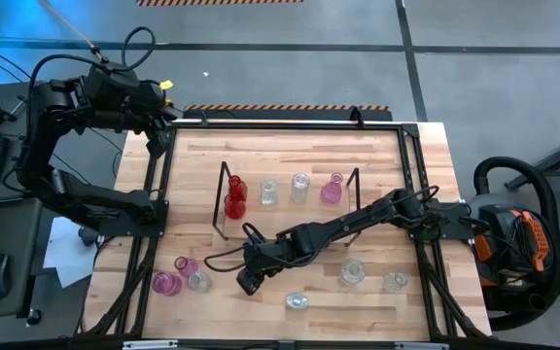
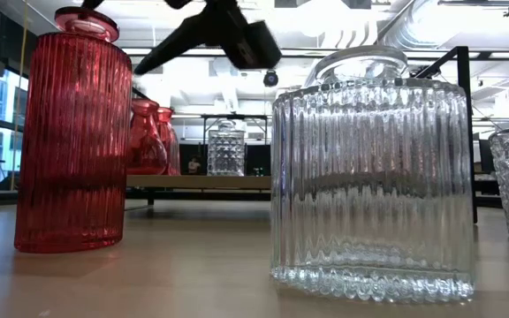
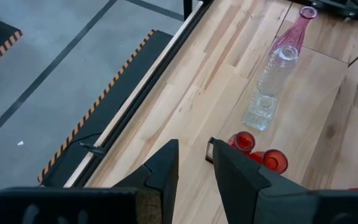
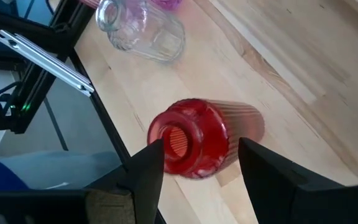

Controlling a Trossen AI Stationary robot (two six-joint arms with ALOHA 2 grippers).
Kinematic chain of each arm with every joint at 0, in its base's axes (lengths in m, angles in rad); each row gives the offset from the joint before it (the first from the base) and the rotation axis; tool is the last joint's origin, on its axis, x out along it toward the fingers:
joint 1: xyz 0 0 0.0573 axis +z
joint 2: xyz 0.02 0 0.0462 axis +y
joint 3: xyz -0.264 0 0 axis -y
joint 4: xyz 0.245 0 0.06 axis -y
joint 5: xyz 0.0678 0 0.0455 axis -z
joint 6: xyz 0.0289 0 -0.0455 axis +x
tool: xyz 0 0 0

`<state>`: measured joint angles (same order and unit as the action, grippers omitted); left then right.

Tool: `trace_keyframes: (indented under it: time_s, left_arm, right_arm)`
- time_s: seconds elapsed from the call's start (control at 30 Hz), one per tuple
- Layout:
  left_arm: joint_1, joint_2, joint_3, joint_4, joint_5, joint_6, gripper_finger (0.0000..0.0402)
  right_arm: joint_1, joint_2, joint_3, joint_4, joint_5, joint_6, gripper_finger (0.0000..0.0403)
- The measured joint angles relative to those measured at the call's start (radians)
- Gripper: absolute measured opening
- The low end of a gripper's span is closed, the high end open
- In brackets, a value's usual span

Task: Sort vases onto shelf
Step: Put the red vase aligned with the other red vase on the shelf

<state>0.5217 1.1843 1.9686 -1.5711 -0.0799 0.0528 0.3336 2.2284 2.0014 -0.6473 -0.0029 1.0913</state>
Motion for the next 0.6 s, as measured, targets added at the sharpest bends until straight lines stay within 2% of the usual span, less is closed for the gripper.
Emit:
trace_keyframes:
  time_s: [0.23, 0.33, 0.43, 0.6]
  left_arm:
    - [0.000, 0.000, 0.000, 0.000, -0.001, 0.000, 0.0090]
    - [0.000, 0.000, 0.000, 0.000, -0.001, 0.000, 0.0090]
    - [0.000, 0.000, 0.000, 0.000, -0.001, 0.000, 0.0090]
    - [0.000, 0.000, 0.000, 0.000, -0.001, 0.000, 0.0090]
  right_arm:
    - [-0.007, 0.012, 0.000, -0.001, -0.012, -0.001, 0.0187]
    - [-0.013, 0.012, 0.000, -0.003, -0.009, -0.012, 0.0174]
    - [-0.017, 0.012, 0.000, -0.002, -0.015, -0.032, 0.0141]
    - [-0.022, 0.009, 0.002, -0.003, -0.004, -0.083, 0.0064]
